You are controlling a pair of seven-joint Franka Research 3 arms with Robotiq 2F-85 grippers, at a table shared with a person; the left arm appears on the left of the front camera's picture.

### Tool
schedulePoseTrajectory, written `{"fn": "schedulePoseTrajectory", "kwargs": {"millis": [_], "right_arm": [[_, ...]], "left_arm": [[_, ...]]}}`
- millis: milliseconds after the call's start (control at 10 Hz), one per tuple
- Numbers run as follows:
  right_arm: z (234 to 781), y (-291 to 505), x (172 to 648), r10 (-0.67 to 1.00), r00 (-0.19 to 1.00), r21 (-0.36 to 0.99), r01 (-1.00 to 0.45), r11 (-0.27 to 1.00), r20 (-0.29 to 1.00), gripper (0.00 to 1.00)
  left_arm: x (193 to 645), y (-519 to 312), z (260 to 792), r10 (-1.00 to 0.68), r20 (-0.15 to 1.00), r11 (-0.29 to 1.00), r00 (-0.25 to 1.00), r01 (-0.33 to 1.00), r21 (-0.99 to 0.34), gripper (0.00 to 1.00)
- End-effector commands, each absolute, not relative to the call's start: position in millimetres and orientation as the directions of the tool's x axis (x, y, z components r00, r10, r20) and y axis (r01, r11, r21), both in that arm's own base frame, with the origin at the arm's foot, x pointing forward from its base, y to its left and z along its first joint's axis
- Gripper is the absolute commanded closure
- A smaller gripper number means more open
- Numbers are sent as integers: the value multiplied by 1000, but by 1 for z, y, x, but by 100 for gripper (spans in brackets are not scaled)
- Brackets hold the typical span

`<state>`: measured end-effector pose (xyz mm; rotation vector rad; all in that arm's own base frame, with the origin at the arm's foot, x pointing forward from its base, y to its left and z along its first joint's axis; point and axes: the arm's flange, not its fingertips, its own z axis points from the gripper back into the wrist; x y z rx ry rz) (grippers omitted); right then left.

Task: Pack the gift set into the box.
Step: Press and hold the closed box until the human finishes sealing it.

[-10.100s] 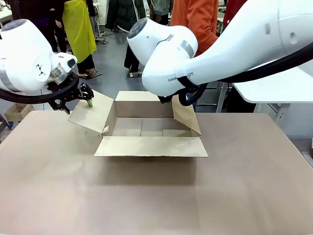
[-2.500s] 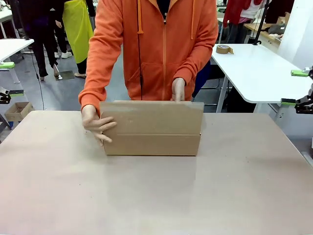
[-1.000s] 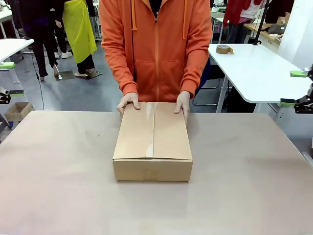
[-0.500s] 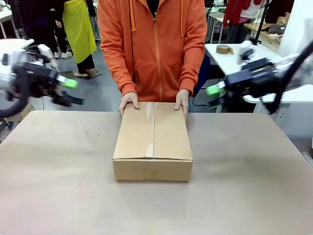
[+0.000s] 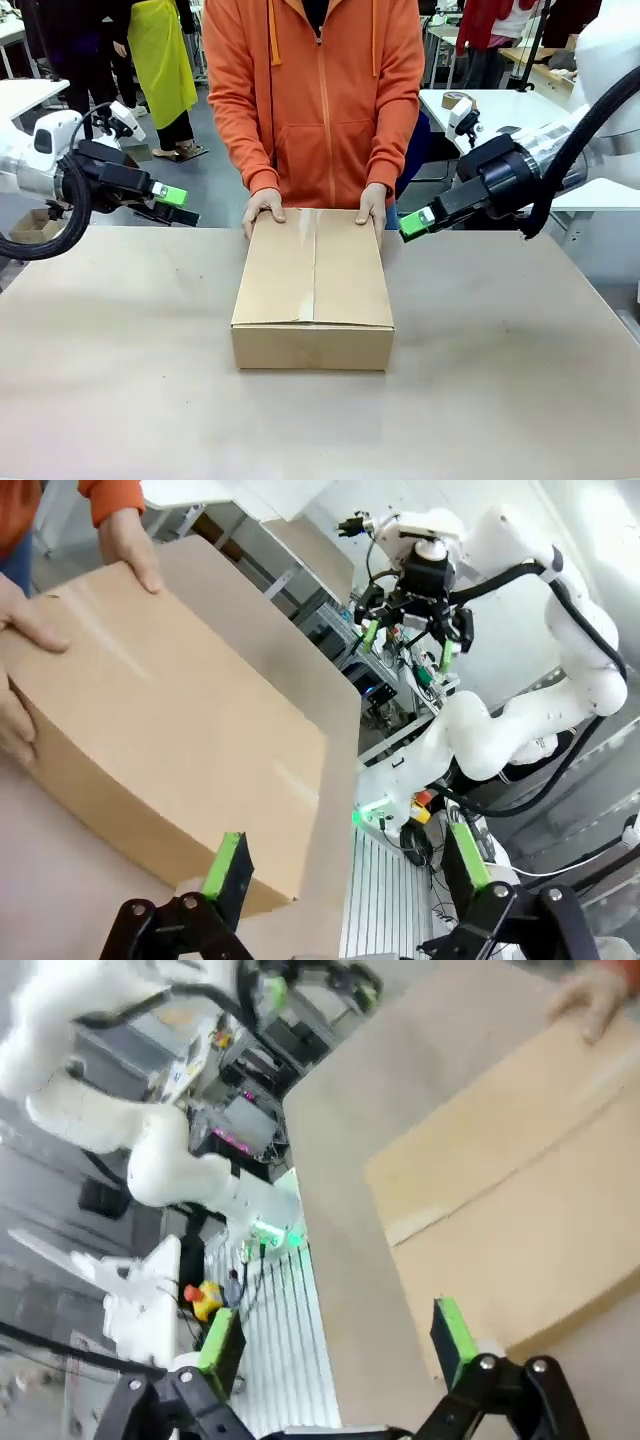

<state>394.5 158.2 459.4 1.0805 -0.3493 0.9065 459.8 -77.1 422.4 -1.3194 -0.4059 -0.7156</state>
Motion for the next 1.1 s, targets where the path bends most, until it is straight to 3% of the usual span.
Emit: {"fn": "schedulePoseTrajectory", "kwargs": {"millis": [0, 100, 200, 400, 500, 600, 1000], "right_arm": [[446, 199, 424, 538, 147, 234, -967, -98, 830, 0], [432, 202, 434, 503, -60, 22, -987, -157, 862, 0], [417, 199, 442, 449, -181, -107, -977, -185, 875, 0], [386, 205, 451, 363, -235, -180, -967, -179, 902, 0], [375, 206, 459, 347, -241, -220, -971, -99, 906, 0], [367, 206, 469, 298, -199, -204, -979, -14, 934, 0], [331, 207, 497, 307, 1, -10, -999, 33, 952, 0]], "left_arm": [[472, -101, 410, -250, 860, 40, 445, 892, -450, 0], [482, -111, 398, -266, 949, 86, 169, 985, -152, 0], [484, -120, 390, -273, 962, 77, 12, 997, 9, 0], [486, -139, 372, -261, 949, 89, -179, 974, 208, 0], [487, -152, 362, -220, 953, 133, -211, 961, 243, 0], [491, -162, 351, -287, 932, 136, -220, 954, 267, 0], [496, -191, 330, -314, 938, 47, -146, 985, 169, 0]]}}
